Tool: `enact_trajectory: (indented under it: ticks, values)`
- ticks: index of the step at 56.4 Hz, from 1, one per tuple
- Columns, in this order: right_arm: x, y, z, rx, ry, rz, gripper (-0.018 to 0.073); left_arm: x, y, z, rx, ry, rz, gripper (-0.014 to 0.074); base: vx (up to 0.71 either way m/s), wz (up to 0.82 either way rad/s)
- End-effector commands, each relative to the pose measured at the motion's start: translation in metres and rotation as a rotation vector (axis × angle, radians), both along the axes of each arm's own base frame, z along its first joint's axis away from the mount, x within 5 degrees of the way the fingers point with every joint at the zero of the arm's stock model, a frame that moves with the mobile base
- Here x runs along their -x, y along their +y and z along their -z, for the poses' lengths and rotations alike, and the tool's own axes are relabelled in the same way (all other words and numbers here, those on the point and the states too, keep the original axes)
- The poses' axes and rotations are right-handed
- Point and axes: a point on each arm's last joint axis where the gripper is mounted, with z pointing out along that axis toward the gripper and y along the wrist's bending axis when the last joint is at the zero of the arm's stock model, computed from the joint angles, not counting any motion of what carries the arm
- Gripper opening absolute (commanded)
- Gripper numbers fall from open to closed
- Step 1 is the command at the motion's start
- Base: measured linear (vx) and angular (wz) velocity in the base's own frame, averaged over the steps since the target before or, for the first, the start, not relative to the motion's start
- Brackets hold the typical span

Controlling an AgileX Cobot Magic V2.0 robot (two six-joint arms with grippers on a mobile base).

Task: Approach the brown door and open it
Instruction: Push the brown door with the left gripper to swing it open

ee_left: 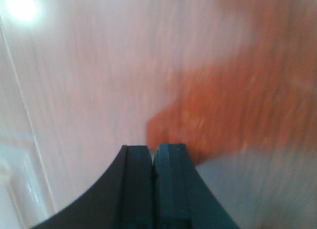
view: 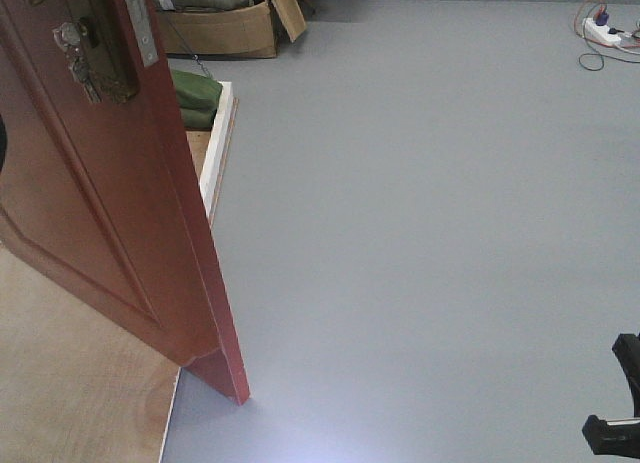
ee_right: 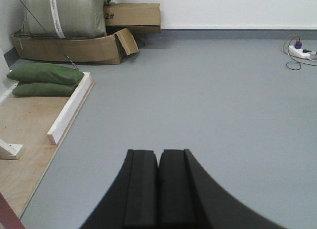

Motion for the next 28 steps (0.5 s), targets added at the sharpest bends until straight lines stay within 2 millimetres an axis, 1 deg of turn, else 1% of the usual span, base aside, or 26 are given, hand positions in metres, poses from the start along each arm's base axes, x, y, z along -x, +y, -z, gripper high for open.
enact_trajectory:
  ticks: [1,28]
  values:
    - [-0.0016,-0.0005,-0.0054,0.007,-0.077,0.005,0.0,0.0121,0.0016,-0.0256,0.028,-0.136,-0.008,-0.0006,0.0,0.0]
    - [-0.0016,-0.0005,-0.0054,0.007,-0.077,0.005,0.0,0.0115,0.0013,-0.024,0.025,-0.122,-0.006,-0.0006,0.0,0.0]
